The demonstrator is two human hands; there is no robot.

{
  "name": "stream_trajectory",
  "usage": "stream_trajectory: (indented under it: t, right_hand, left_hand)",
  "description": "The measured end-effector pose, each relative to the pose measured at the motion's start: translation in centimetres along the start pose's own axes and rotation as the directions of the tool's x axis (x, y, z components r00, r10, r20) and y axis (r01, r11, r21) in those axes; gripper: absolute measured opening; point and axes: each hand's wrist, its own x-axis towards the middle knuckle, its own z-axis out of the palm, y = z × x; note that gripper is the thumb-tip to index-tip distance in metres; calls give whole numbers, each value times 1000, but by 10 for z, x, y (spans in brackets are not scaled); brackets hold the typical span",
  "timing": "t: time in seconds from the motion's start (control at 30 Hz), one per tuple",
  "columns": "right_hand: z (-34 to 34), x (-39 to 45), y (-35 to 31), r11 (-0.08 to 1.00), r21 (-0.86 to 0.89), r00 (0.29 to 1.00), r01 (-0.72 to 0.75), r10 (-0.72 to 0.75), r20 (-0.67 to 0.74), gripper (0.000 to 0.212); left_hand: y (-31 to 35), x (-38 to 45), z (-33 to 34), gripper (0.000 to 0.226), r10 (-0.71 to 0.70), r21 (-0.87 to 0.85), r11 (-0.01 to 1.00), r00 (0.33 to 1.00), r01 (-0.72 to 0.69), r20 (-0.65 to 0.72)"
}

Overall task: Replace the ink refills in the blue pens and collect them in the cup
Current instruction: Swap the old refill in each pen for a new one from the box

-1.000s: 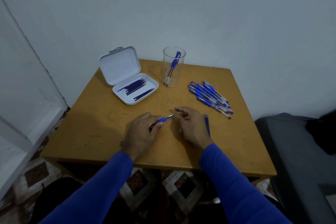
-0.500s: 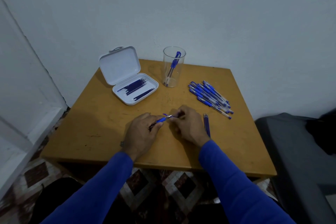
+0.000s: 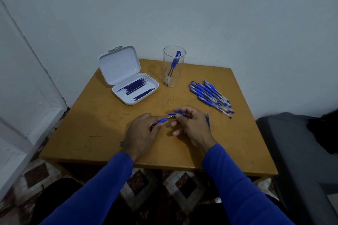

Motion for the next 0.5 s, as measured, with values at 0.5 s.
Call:
stream_trajectory:
  t: [0.5]
  right_hand:
    - [7,-1,5,999,-4,999,44,-44,-32,19]
  left_hand:
    - [1,0,-1,26,-50,-110,993,997,44,-57]
